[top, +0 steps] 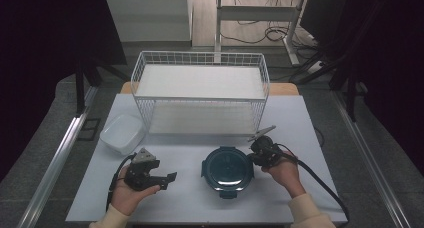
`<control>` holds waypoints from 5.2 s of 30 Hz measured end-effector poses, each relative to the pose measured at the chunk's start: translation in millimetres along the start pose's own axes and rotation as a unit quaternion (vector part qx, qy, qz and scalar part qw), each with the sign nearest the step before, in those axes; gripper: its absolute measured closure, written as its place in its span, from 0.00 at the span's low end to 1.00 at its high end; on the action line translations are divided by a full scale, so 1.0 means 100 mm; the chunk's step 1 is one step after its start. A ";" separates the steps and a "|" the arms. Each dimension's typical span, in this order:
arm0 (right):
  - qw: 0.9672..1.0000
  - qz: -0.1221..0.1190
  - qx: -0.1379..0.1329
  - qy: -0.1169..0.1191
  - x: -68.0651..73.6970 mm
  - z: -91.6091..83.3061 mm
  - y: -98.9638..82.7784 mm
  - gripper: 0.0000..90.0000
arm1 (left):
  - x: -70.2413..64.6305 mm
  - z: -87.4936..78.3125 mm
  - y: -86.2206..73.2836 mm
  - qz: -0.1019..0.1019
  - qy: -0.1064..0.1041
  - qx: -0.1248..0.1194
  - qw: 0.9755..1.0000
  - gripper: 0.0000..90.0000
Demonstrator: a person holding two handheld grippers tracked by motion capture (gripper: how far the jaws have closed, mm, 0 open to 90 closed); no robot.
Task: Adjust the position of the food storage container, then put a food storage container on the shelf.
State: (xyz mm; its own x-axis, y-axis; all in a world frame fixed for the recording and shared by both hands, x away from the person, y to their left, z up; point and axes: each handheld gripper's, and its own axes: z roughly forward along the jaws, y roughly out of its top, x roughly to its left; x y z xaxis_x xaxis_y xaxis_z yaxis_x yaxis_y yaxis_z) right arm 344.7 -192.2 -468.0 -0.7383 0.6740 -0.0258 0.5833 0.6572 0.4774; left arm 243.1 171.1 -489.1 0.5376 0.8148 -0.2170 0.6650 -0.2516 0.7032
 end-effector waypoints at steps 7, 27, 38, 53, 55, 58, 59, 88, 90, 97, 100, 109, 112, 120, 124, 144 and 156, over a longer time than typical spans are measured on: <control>1.000 -0.010 0.002 -0.010 0.13 0.03 0.06 1.00 | 0.00 0.00 0.00 0.000 0.000 0.000 1.000 0.23; 1.000 0.000 -0.015 0.019 0.39 0.10 0.11 1.00 | 0.01 0.00 0.00 -0.001 0.002 -0.001 1.000 0.23; 0.998 0.016 -0.062 0.019 0.29 -0.08 0.11 0.99 | 0.03 -0.04 0.01 -0.007 0.000 -0.010 1.000 0.23; 0.984 0.078 -0.157 0.042 0.31 -0.53 -0.41 0.59 | 0.01 -0.08 0.03 -0.020 -0.006 -0.019 1.000 0.22; 0.980 0.088 -0.172 0.042 0.31 -0.56 -0.48 0.48 | 0.02 -0.11 0.03 -0.025 -0.008 -0.024 0.999 0.22; 0.979 0.096 -0.176 0.032 0.31 -0.58 -0.56 0.36 | 0.02 -0.13 0.04 -0.027 -0.012 -0.028 0.999 0.21; 0.978 0.099 -0.181 0.034 0.31 -0.59 -0.58 0.34 | 0.01 -0.14 0.04 -0.028 -0.013 -0.029 0.999 0.21; 0.966 0.128 -0.189 0.121 0.41 -0.49 -0.63 0.22 | -0.01 -0.19 0.09 -0.070 -0.050 -0.040 0.995 0.15; 0.964 0.132 -0.193 0.128 0.42 -0.50 -0.62 0.22 | -0.03 -0.19 0.10 -0.072 -0.058 -0.041 0.995 0.15; 0.961 0.142 -0.189 0.143 0.45 -0.47 -0.58 0.21 | -0.08 -0.09 0.11 -0.101 -0.088 -0.034 0.990 0.12; 0.962 0.146 -0.177 0.148 0.46 -0.41 -0.56 0.20 | -0.10 -0.03 0.11 -0.111 -0.099 -0.024 0.989 0.11; 0.956 0.184 -0.148 0.171 0.46 -0.18 -0.44 0.12 | -0.12 0.19 0.14 -0.150 -0.141 -0.004 0.979 0.09; 0.952 0.198 -0.143 0.184 0.46 -0.10 -0.40 0.11 | -0.12 0.26 0.15 -0.152 -0.148 0.004 0.977 0.09; 0.949 0.211 -0.131 0.194 0.47 0.01 -0.39 0.11 | -0.17 0.42 0.16 -0.156 -0.165 0.021 0.974 0.10; 0.948 0.216 -0.123 0.199 0.49 0.06 -0.40 0.11 | -0.18 0.49 0.15 -0.167 -0.188 0.028 0.968 0.14; 0.933 0.259 -0.095 0.232 0.52 0.18 -0.39 0.19 | -0.20 0.62 0.10 -0.187 -0.213 0.049 0.958 0.28; 0.930 0.267 -0.095 0.235 0.51 0.18 -0.39 0.21 | -0.22 0.64 0.10 -0.194 -0.218 0.061 0.955 0.25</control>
State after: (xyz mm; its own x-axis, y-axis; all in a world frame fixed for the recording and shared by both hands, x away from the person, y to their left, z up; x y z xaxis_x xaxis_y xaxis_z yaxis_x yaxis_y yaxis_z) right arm 289.9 -177.7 -503.7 -0.4525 0.6363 0.6248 0.8720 0.1689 0.4595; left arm 270.7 117.3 -520.5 0.3848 0.5714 -0.7248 0.8993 -0.0554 0.4338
